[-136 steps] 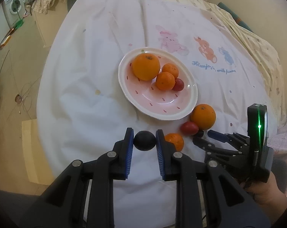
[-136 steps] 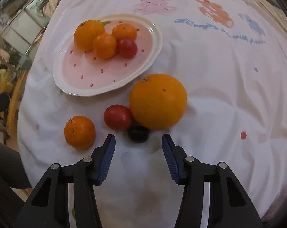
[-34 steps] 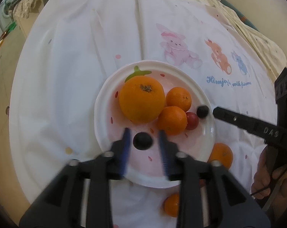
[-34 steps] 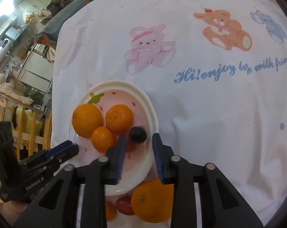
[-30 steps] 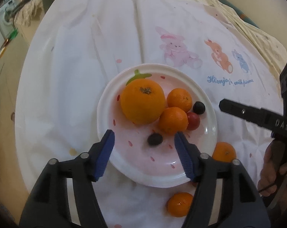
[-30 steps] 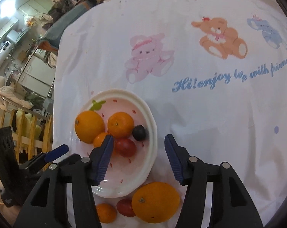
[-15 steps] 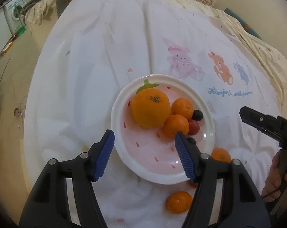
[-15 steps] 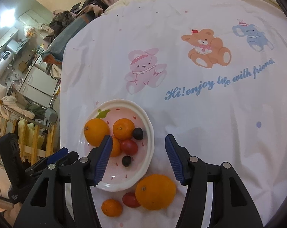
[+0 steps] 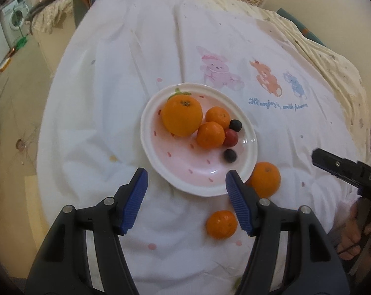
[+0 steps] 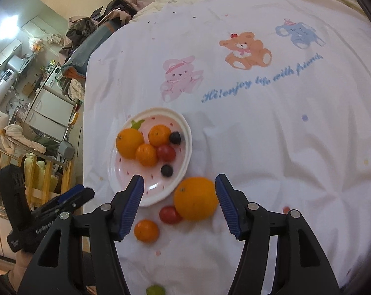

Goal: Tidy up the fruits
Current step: 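Withdraw both grippers from the plate toward the remaining fruit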

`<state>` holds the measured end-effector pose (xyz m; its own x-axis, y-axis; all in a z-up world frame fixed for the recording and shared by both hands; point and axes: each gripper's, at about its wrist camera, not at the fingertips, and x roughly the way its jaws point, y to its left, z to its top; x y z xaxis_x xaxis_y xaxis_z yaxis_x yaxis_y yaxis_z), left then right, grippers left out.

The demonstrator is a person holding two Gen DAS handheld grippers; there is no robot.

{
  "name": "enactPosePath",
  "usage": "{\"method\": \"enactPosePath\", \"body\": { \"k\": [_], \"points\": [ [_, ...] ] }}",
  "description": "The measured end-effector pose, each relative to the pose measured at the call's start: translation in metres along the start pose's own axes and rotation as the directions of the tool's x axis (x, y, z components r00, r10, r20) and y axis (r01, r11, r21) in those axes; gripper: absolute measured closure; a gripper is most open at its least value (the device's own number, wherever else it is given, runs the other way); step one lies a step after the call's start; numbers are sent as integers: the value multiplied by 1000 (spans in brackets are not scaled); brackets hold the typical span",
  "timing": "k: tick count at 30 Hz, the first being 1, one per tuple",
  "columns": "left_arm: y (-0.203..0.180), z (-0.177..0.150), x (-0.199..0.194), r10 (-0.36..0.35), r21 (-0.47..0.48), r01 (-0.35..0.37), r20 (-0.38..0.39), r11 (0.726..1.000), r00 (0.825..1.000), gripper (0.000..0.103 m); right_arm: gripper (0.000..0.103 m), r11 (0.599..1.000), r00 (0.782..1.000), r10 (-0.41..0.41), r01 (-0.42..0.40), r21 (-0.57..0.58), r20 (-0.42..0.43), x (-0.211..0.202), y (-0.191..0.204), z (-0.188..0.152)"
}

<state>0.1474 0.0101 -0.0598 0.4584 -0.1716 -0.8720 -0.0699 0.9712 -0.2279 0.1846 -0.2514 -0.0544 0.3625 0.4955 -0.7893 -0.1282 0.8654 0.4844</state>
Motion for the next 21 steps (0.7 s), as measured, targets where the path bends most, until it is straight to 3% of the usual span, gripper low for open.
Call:
{"method": "enactPosePath", "body": {
  "k": [6,15,21],
  "points": [
    [-5,-22,6,-24,-16,23,-50,1000,998,41,40,999,1000,-9,9,33,-5,-8,-6,-20],
    [-46,-53,34,-26,137,45,-136,990,990,41,39,996,999,-37,37,83,2,-4,-17,-19],
    [-63,-59,57,-20,177,57,-205,983,979,42,39,992,999,-51,50,117,1,-3,-26,-16]
  ]
}}
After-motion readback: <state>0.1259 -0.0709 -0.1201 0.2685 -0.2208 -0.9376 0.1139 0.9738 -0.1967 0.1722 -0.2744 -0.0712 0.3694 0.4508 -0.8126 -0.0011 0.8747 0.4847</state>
